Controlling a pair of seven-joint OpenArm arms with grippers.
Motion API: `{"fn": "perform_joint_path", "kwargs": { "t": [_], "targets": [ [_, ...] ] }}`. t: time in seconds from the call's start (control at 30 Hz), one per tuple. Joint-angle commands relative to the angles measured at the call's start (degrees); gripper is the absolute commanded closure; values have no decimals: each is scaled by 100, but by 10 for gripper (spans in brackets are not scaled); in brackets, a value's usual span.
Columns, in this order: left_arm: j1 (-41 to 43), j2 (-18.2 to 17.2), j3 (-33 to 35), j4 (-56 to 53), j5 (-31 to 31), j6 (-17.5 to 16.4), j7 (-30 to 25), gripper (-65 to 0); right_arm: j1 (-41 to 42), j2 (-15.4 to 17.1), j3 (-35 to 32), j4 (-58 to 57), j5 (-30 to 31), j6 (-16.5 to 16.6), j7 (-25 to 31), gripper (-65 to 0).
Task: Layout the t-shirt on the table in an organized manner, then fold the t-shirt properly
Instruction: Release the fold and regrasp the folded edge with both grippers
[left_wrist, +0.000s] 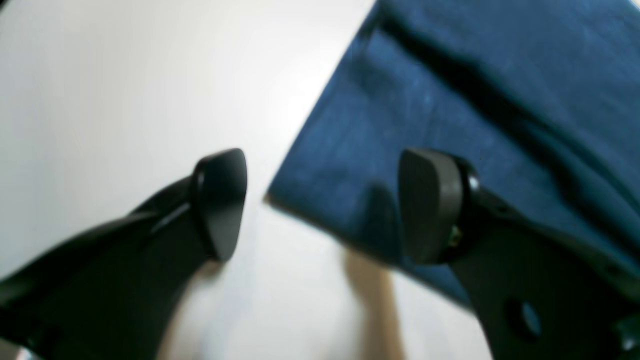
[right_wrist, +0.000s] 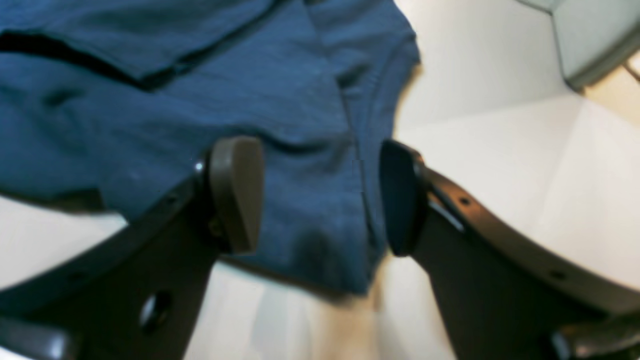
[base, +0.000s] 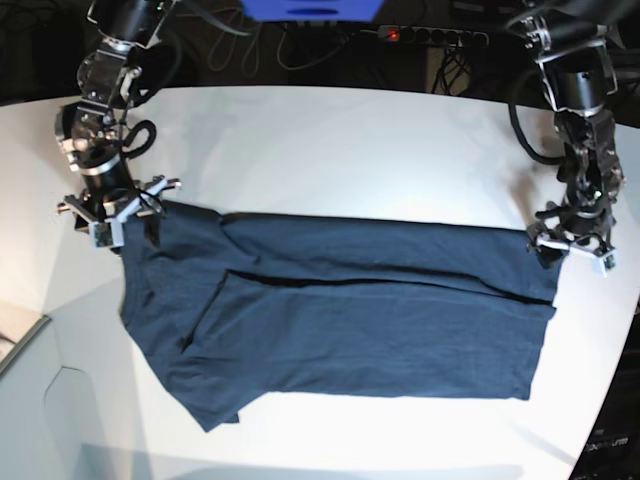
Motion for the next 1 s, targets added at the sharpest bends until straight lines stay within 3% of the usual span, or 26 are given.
{"fn": "perform_joint_path", "kwargs": {
  "t": [0.0,0.13,0.27,0.33,0.5,0.6,0.9,0.97],
  "targets": [
    [-160,-98,-1,16,-25,2,-124,-457,68,34,76,101,84,25,175,-366],
    [-195,-98,-1,-336,-25,2,-124,-455,94,34,384,-5,93,25,175,-375],
    [-248,-98,-1,-494,-25,2,-124,-433,50,43,480,-154,93,42,166,-423],
    [-248,-89,-1,-494,-25,2,-124,-377,33,43,480,-216,93,42,166,-431],
    [-257,-89,-1,-494,-25,2,-124,-150,77,61,480,-620,93,42,166,-431],
    [-266,-89,-1,-494,-25,2,-124,-60,103,131,480,-893,93,42,166,-431],
    [-239,-89,8,-503,-25,2,-124,-45,463,430,445,-1710,84,51,166,-423],
    [-239,-89,-10,-503,-25,2,-124,-45,498,448,436,-1763,84,51,166,-377]
  ]
}}
